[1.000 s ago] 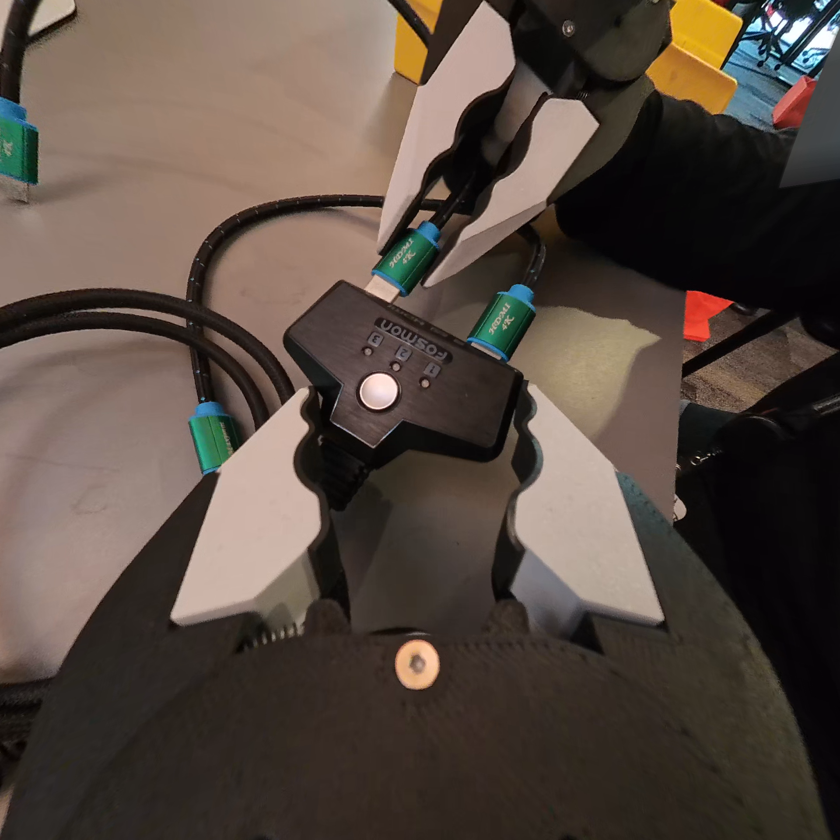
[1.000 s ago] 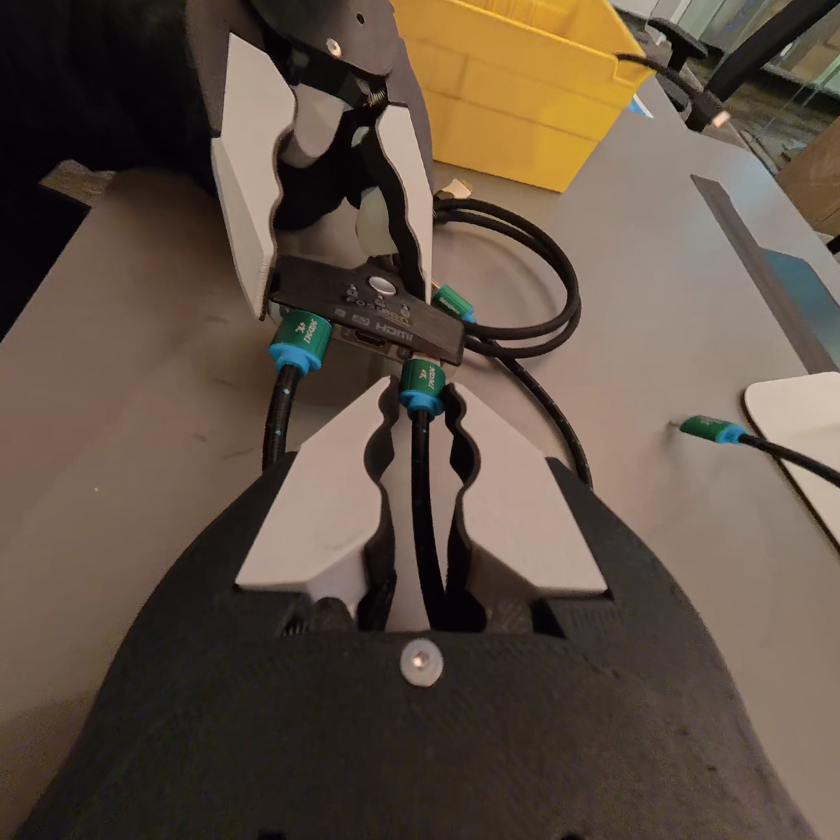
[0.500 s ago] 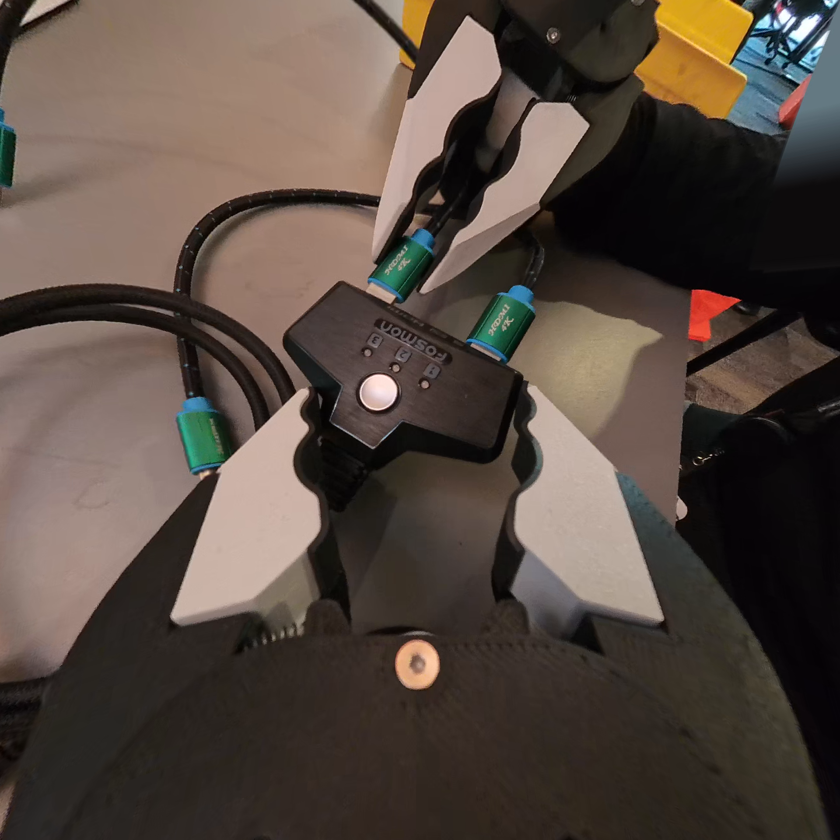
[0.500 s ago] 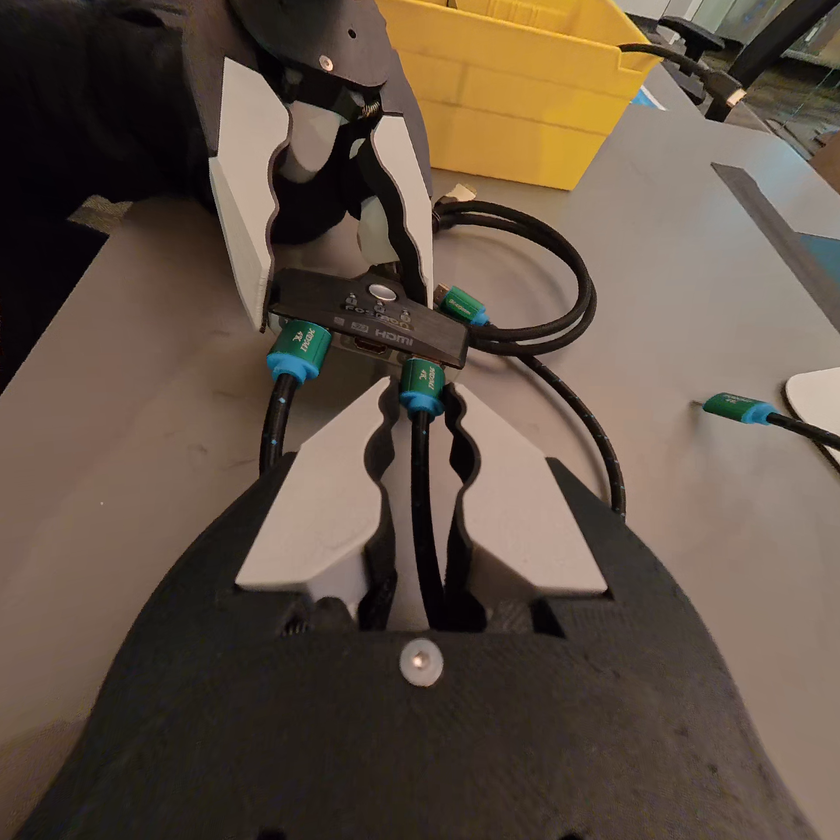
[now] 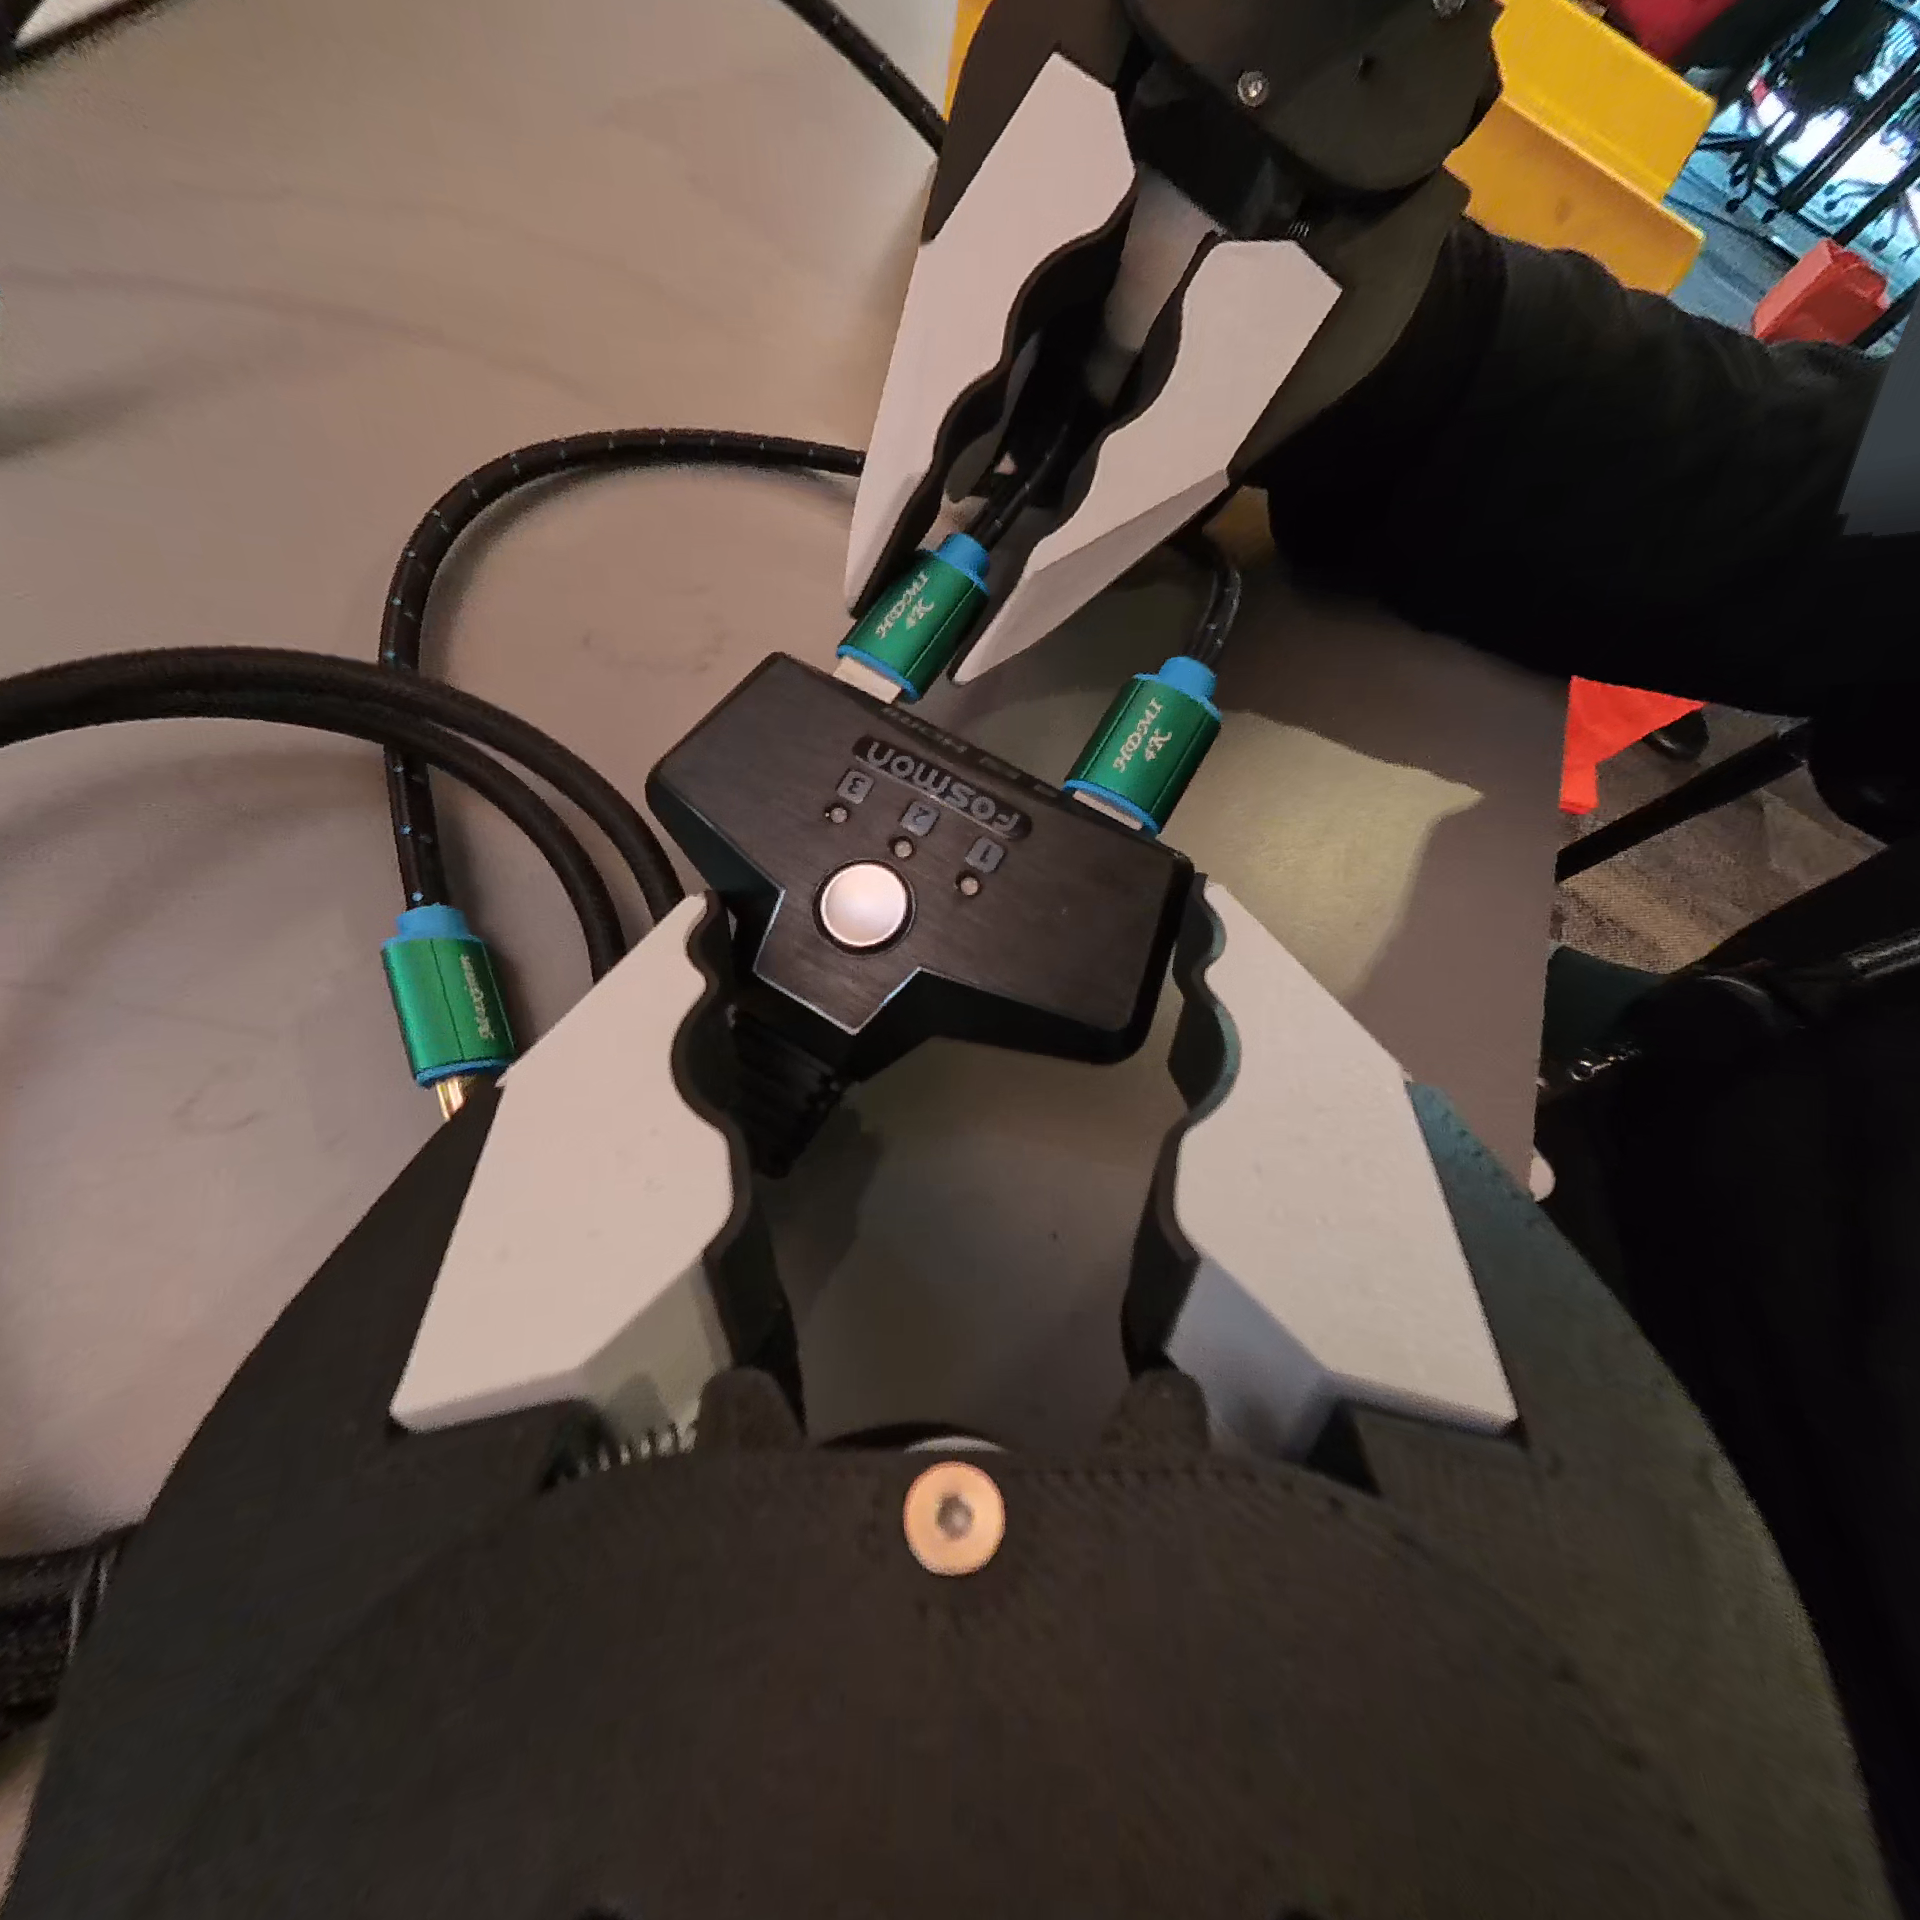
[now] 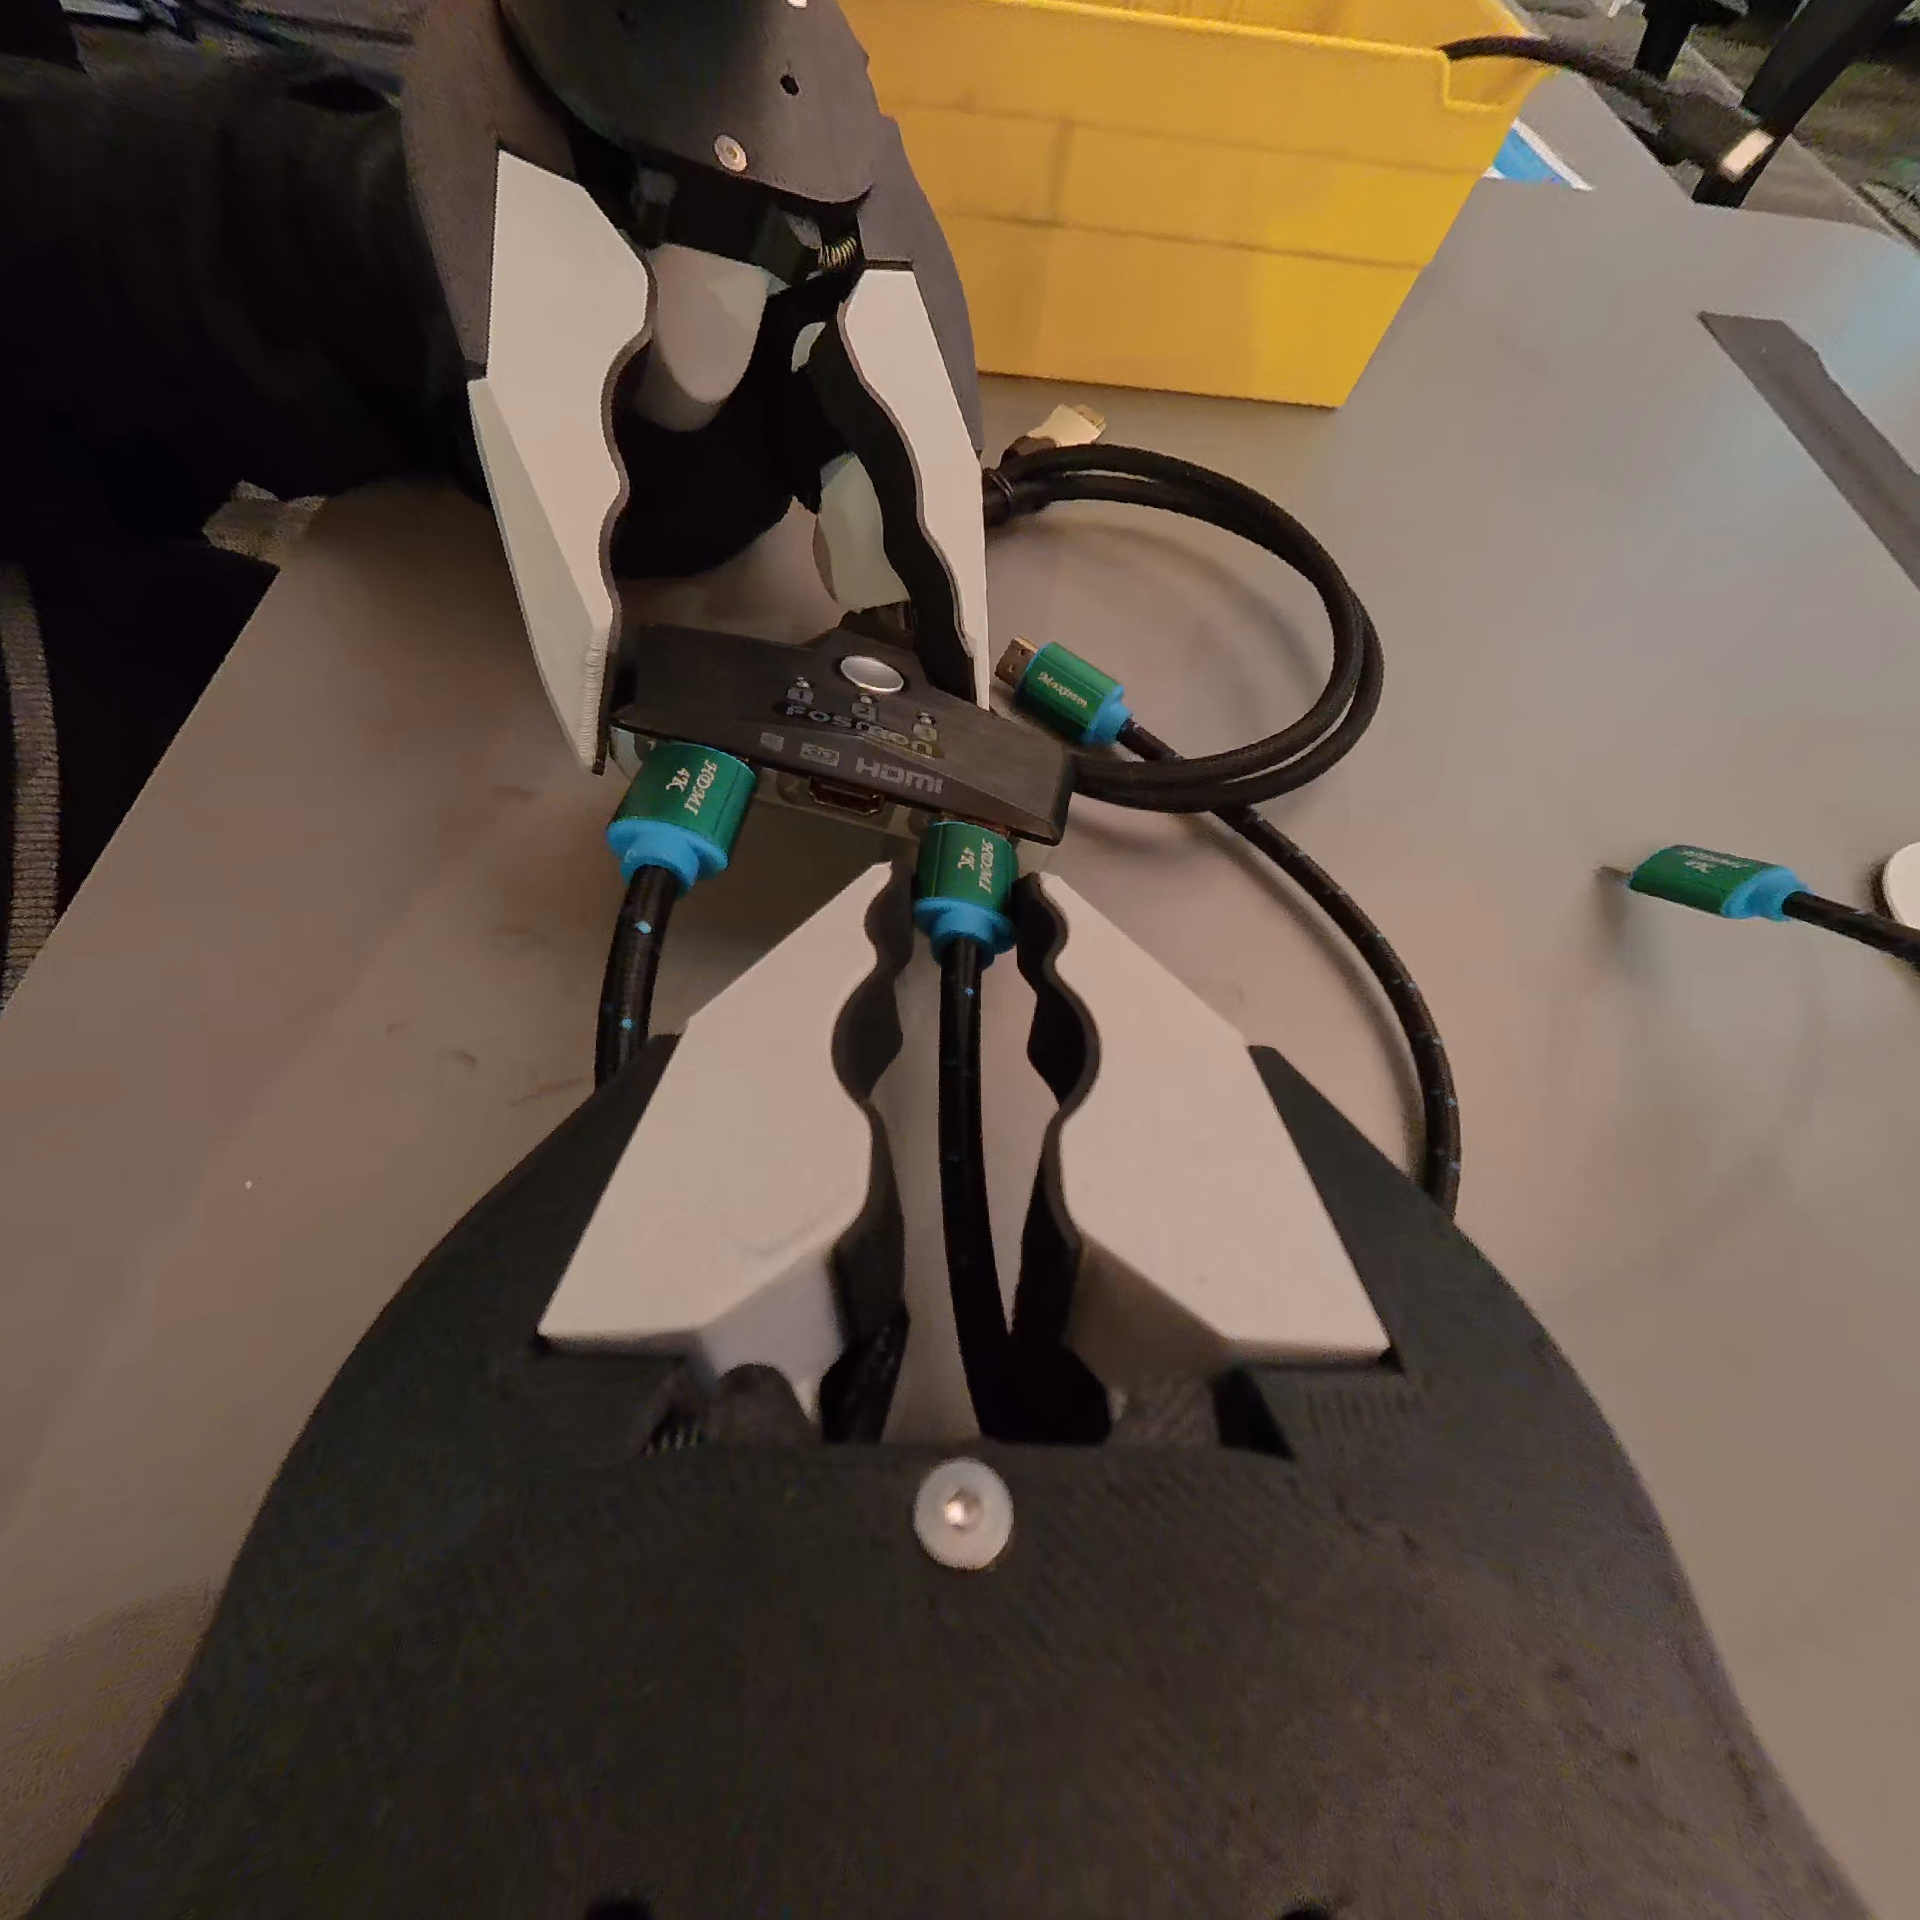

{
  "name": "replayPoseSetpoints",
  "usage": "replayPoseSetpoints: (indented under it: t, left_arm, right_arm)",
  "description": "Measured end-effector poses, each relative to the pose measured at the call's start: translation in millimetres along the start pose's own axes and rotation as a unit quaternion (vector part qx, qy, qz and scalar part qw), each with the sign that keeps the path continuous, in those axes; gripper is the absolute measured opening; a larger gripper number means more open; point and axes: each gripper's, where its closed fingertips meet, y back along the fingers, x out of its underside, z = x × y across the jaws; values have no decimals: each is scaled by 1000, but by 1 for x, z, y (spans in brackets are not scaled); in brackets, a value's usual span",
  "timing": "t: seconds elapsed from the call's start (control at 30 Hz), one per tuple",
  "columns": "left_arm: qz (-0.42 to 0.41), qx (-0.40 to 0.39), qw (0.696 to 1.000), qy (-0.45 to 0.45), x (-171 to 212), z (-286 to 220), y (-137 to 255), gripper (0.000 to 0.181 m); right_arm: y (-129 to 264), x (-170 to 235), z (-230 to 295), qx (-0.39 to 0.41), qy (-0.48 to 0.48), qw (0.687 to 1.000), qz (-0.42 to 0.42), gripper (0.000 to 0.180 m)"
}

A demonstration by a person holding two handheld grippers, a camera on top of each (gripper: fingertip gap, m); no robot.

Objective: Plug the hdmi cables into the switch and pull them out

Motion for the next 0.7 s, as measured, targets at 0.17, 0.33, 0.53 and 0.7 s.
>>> replayPoseSetpoints:
  t: [0.17,0.33,0.53,0.7]
  left_arm:
    - [1,-2,1000,0,0,0,0,82]
    - [2,-1,1000,1,1,0,0,81]
    - [3,1,1000,2,1,0,0,81]
    - [6,-4,1000,4,2,2,0,81]
  right_arm:
    - [-1,1,0,7,6,1000,13,17]
    - [-2,1,0,4,-1,1000,7,17]
    - [-3,1,1,-13,-20,1000,9,18]
    - [-5,3,0,-7,-27,1000,12,18]
